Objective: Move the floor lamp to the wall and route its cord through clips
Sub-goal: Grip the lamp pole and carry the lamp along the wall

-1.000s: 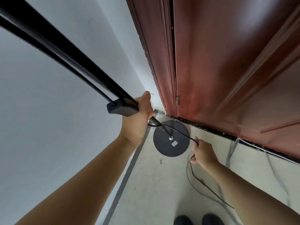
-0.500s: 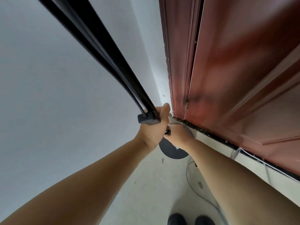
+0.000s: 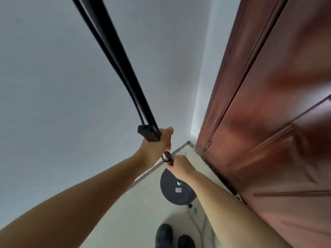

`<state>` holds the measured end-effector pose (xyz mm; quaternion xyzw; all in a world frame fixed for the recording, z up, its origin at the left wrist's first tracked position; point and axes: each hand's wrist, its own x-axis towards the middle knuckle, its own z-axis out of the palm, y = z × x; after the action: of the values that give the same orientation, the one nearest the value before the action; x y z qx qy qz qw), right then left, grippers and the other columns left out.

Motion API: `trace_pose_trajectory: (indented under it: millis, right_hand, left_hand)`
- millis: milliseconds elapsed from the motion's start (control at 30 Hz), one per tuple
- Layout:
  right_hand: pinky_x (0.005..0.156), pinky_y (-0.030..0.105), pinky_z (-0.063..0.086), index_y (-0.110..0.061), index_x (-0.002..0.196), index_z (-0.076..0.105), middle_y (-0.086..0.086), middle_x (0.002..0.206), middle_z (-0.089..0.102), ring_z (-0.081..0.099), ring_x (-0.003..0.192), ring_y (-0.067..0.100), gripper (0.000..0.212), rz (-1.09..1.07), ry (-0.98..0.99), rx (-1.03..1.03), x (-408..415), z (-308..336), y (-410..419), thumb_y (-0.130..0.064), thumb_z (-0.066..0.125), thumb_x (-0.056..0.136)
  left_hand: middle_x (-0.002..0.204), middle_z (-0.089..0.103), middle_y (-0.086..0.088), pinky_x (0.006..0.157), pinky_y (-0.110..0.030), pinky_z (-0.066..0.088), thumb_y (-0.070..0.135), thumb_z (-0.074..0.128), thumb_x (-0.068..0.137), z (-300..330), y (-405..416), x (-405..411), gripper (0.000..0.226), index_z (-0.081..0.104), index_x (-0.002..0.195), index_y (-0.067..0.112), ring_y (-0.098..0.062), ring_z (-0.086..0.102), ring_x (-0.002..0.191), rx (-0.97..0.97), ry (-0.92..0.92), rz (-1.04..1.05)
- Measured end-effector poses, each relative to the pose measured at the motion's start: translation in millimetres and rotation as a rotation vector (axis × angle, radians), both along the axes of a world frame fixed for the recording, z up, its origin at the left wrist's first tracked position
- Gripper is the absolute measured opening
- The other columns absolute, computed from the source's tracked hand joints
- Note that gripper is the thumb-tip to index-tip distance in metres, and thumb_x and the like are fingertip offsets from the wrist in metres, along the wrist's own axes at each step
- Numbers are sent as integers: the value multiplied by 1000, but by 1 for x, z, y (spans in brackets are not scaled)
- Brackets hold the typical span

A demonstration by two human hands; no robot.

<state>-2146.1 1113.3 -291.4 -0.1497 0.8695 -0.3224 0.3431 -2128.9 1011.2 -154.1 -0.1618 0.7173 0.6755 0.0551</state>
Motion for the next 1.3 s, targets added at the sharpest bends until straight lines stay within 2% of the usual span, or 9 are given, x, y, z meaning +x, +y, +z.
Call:
trace_pose_trajectory:
  millis: [67, 133, 233, 500, 733, 1000, 1200, 1300]
  right_hand:
    - [44, 18, 26, -28, 54, 34, -9, 54, 41, 42, 49, 7, 42, 65, 18, -15, 14, 42, -10, -23, 50, 93]
    - [44, 20, 28, -25, 53, 37, -6, 52, 43, 42, 47, 8, 41, 122, 17, -24, 33, 76, -21, -21, 50, 92]
    - [45, 21, 30, -23, 52, 37, -4, 52, 44, 42, 46, 10, 41, 206, 18, -28, 67, 114, -42, -20, 50, 91]
    - [49, 24, 32, -24, 56, 40, -2, 55, 45, 41, 48, 14, 36, 529, -5, 24, 192, 159, -116, -20, 52, 90]
    - [49, 25, 31, -20, 57, 43, 0, 56, 45, 39, 47, 15, 29, 790, 37, 114, 367, 175, -202, -20, 52, 85]
    - [49, 25, 30, -17, 55, 38, 0, 54, 41, 36, 47, 15, 25, 1003, 46, 65, 594, 201, -285, -14, 50, 77]
    - [60, 31, 37, -13, 61, 46, 5, 65, 50, 44, 59, 21, 12, 1246, 51, 45, 736, 207, -349, -16, 49, 72]
    - [64, 32, 40, -13, 62, 47, 7, 72, 53, 48, 65, 22, 14, 1369, 54, 42, 808, 202, -384, -15, 52, 75]
  left_hand:
    - [34, 32, 13, 48, -20, 34, 10, 45, 91, 41, -9, 20, 63, 31, 31, 26, -9, 32, 36, 29, -4, 66]
    - [33, 31, 13, 42, -16, 34, 7, 44, 91, 77, -20, 45, 60, 31, 35, 25, -7, 31, 33, 71, 2, 133]
    - [35, 27, 12, 40, -16, 31, 5, 42, 90, 114, -40, 92, 51, 24, 44, 18, -8, 25, 35, 116, 39, 230]
    - [37, 25, 12, 44, -21, 26, 6, 41, 87, 147, -102, 261, 53, 24, 40, 25, -12, 19, 41, 142, 101, 554]
    - [37, 23, 10, 46, -23, 26, 8, 40, 86, 150, -159, 468, 51, 22, 42, 23, -13, 18, 41, 156, 192, 859]
    - [38, 23, 9, 47, -22, 31, 10, 39, 86, 171, -210, 714, 50, 23, 41, 23, -15, 19, 43, 125, 249, 1087]
    - [38, 24, 9, 51, -27, 26, 10, 41, 83, 183, -244, 856, 46, 22, 43, 22, -15, 19, 43, 70, 250, 1275]
    - [40, 25, 7, 52, -27, 27, 16, 43, 80, 180, -264, 924, 42, 24, 43, 22, -17, 20, 45, 28, 218, 1368]
